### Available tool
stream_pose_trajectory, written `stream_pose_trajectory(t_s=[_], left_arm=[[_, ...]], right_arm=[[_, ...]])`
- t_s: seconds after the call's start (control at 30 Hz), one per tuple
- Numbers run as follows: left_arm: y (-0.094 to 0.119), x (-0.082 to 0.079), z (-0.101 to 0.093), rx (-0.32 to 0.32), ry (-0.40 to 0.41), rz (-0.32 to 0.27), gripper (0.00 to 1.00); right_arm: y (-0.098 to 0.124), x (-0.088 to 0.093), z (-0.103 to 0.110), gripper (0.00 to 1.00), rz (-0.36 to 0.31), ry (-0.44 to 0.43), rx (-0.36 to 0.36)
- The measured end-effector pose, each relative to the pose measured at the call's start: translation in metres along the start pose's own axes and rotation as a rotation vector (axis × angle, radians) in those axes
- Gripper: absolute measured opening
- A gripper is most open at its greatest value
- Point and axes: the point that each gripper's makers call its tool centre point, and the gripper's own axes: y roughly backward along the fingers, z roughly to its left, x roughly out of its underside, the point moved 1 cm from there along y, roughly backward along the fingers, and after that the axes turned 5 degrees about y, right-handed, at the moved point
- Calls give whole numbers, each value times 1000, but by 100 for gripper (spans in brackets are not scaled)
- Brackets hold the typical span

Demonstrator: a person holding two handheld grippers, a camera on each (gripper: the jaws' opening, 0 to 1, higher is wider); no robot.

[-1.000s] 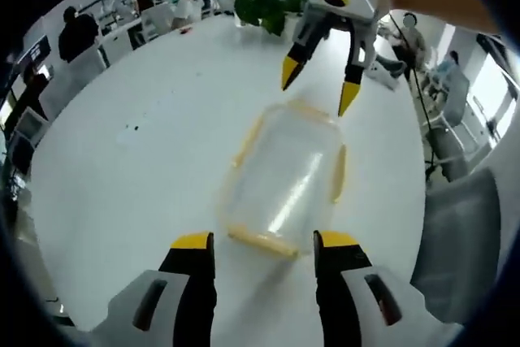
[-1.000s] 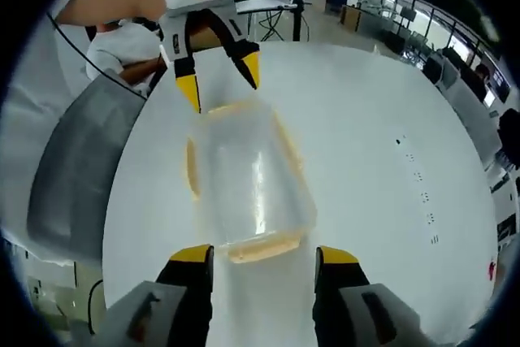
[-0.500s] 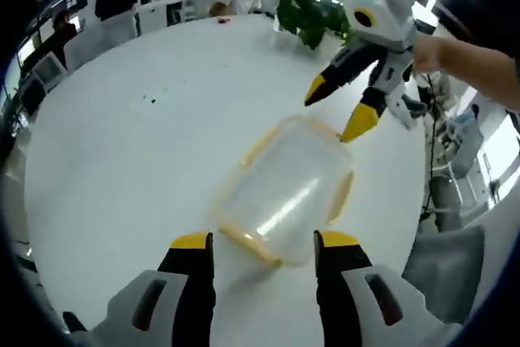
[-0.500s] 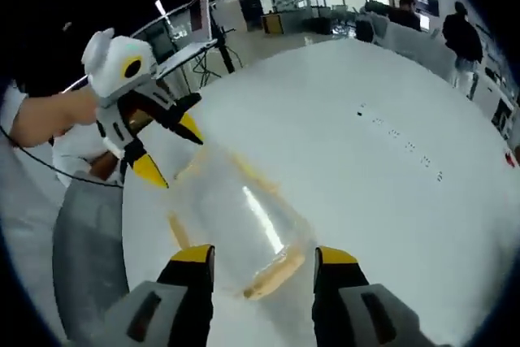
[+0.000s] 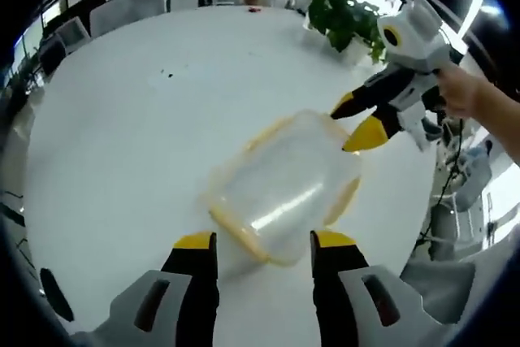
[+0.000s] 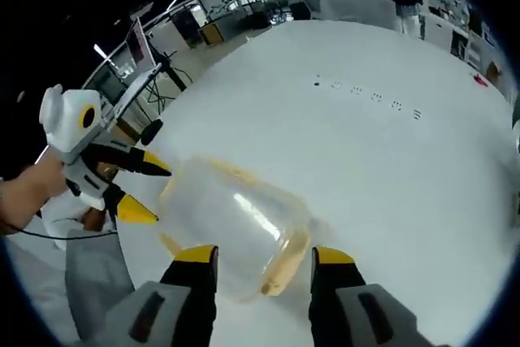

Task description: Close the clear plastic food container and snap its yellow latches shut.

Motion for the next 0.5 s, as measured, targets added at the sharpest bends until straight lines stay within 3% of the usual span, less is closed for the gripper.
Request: stream_pose_trajectory(t_s=[0.07, 0.13, 0.5], left_arm=[[0, 0, 0, -2, 14, -6, 43], [-1, 1, -1, 5, 56, -8, 43], [-8, 4, -3, 9, 98, -1, 40]], right_arm=[[-1, 1, -2, 43, 9, 13, 19], [-3, 1, 1, 45, 0, -34, -4], [-8, 1, 0, 40, -6, -92, 0]])
